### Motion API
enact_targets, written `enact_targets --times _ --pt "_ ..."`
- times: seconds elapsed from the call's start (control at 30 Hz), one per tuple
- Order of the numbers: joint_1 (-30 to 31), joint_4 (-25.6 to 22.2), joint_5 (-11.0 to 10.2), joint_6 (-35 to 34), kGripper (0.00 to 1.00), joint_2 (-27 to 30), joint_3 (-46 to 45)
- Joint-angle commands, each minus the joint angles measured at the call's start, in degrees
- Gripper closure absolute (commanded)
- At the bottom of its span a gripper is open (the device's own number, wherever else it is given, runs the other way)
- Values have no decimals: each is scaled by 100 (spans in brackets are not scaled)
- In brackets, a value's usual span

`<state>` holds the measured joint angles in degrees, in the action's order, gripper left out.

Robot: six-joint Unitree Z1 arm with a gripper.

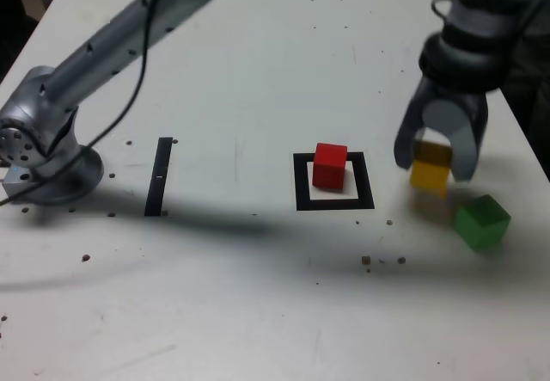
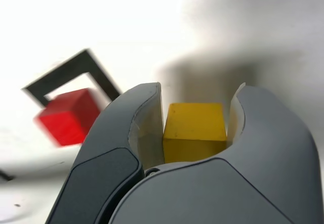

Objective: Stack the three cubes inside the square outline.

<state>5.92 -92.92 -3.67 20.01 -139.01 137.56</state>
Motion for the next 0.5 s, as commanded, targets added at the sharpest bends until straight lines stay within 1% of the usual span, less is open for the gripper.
enact_targets --times 0.0,0.1,0.2,0.47 --pt "5 -85 -119 -12 85 410 -180" --pt "0 -85 -225 -94 85 755 -471" --pt "-9 -83 -239 -235 85 994 -776" --pt "-76 -75 -278 -560 82 1293 -1513"
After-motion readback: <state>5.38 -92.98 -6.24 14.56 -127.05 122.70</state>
